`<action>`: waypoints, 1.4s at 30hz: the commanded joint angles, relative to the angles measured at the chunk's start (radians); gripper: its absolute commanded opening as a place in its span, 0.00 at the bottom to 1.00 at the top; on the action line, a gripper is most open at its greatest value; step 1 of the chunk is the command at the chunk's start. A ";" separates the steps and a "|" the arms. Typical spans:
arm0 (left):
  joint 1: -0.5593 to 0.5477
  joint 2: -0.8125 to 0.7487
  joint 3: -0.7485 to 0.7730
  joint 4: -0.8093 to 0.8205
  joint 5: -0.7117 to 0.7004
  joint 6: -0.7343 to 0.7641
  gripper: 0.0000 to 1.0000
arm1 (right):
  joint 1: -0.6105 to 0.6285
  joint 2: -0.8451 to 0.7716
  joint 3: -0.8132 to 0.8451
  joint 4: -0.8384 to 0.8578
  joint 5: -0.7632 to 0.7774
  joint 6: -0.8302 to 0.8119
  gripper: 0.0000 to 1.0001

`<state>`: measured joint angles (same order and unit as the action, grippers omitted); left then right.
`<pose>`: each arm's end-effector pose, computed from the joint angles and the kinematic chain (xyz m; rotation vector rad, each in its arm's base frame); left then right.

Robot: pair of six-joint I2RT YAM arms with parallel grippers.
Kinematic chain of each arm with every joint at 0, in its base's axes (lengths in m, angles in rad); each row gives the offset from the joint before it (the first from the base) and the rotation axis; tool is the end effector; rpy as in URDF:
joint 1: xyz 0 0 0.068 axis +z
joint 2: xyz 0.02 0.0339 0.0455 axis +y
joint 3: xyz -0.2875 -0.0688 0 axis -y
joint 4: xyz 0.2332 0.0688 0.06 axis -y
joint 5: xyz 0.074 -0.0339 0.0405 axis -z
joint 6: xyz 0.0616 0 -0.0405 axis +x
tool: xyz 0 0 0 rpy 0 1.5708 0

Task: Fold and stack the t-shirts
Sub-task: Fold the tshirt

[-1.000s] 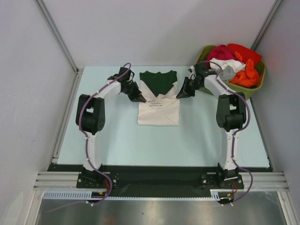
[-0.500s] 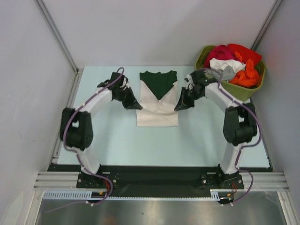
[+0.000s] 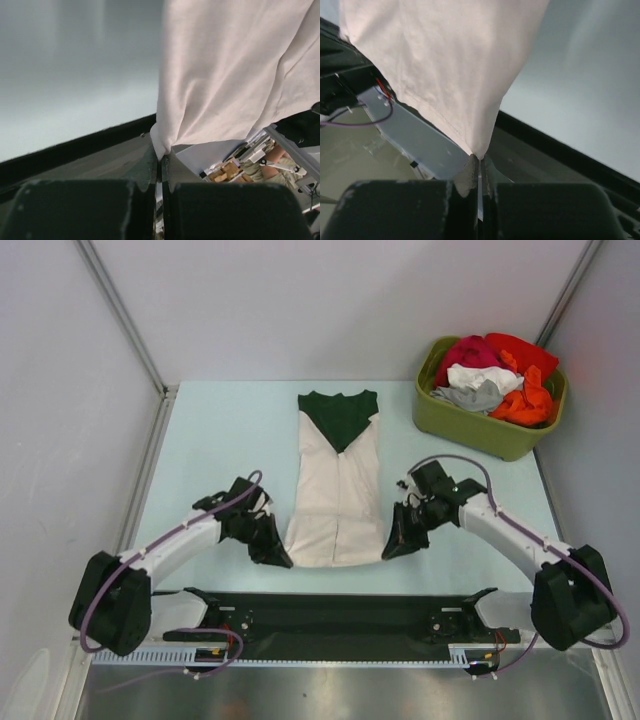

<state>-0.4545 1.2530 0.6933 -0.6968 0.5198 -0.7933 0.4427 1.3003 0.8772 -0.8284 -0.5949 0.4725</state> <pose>0.1654 -0.1149 0.1924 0.3749 -2.9296 0.9100 0.1837 0.1253 0.2308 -0.1016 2.9513 1.0209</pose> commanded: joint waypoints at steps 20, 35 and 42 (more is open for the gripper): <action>-0.041 -0.144 0.047 -0.113 -0.111 0.095 0.72 | -0.102 -0.093 -0.274 0.076 -0.112 -0.026 0.64; -0.047 0.184 -0.047 0.203 -0.034 0.200 0.73 | -0.001 -0.058 -0.394 0.282 -0.026 0.139 0.56; -0.110 0.249 -0.121 0.258 0.003 0.164 0.72 | 0.016 -0.087 -0.468 0.400 0.061 0.218 0.60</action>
<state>-0.5297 1.4620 0.6376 -0.5003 0.5564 -0.6418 0.4511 1.2304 0.4278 -0.5076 -0.6182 0.6575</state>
